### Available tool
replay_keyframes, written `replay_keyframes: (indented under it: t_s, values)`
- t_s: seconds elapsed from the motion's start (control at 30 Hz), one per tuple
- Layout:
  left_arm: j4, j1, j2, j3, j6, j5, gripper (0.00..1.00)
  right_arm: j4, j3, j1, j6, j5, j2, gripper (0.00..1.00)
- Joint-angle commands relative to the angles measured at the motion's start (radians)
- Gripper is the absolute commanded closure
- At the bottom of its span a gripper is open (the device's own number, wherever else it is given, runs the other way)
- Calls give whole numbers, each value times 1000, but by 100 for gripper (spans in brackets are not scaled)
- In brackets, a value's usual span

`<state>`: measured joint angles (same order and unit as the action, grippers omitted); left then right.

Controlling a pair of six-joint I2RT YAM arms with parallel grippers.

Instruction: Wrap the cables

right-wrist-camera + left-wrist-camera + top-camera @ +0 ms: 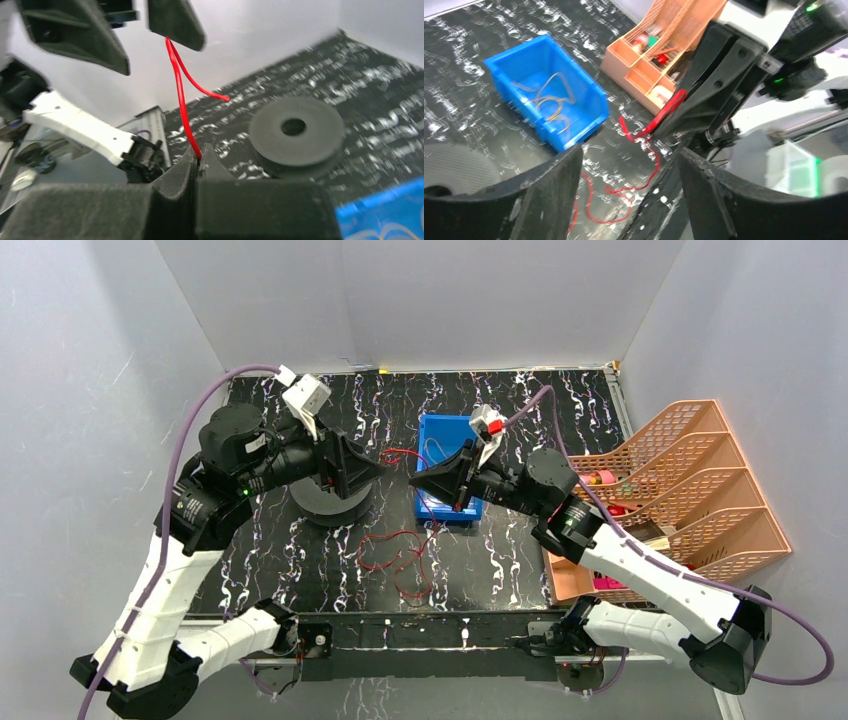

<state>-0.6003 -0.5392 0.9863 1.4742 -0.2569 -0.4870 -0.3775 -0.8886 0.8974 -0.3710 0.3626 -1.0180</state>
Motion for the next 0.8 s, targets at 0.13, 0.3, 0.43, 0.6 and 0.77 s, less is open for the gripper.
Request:
replay_keyframes:
  t_s: [0.13, 0.3, 0.43, 0.6, 0.77]
  values:
    - [-15, -2, -39, -88, 41, 244, 16, 436, -97, 0, 7, -377, 45, 100]
    - [-37, -2, 22, -138, 61, 362, 14, 580, -119, -1, -11, -551, 44, 100]
    - [-54, -2, 94, -163, 88, 447, 14, 649, -103, -2, -16, -683, 52, 100]
    - [-56, -4, 201, -193, 111, 565, 14, 702, -75, -3, -51, -760, 62, 100]
    - [-50, -16, 303, -240, 89, 734, 14, 721, -25, -8, -87, -788, 90, 100]
